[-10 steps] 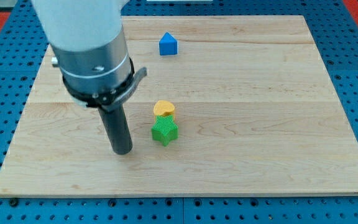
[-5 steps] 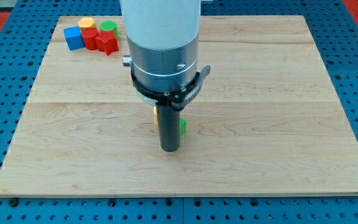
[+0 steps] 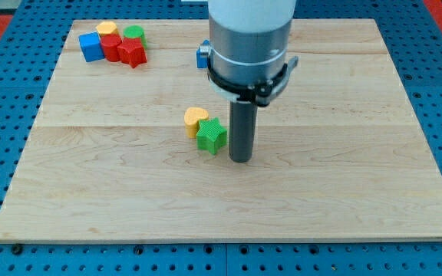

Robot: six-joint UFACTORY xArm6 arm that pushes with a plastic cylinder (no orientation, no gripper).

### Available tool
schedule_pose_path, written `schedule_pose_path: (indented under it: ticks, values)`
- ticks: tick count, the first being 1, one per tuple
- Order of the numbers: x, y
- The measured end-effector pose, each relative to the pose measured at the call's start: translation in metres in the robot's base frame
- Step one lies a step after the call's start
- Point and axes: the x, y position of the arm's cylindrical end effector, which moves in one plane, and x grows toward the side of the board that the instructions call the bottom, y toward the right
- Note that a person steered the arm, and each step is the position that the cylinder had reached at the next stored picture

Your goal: Move the green star into the red star

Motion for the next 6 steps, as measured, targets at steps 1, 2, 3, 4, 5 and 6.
schedule_pose_path:
  ticks: [1,2,3,4,5,6]
  values:
    - [-0.021,-0.072]
    - [-0.054,-0.092]
    - [-0.062,-0.07]
    - [-0.069,-0.032]
    - [-0.086,-0.104]
    - [-0.099,-0.18]
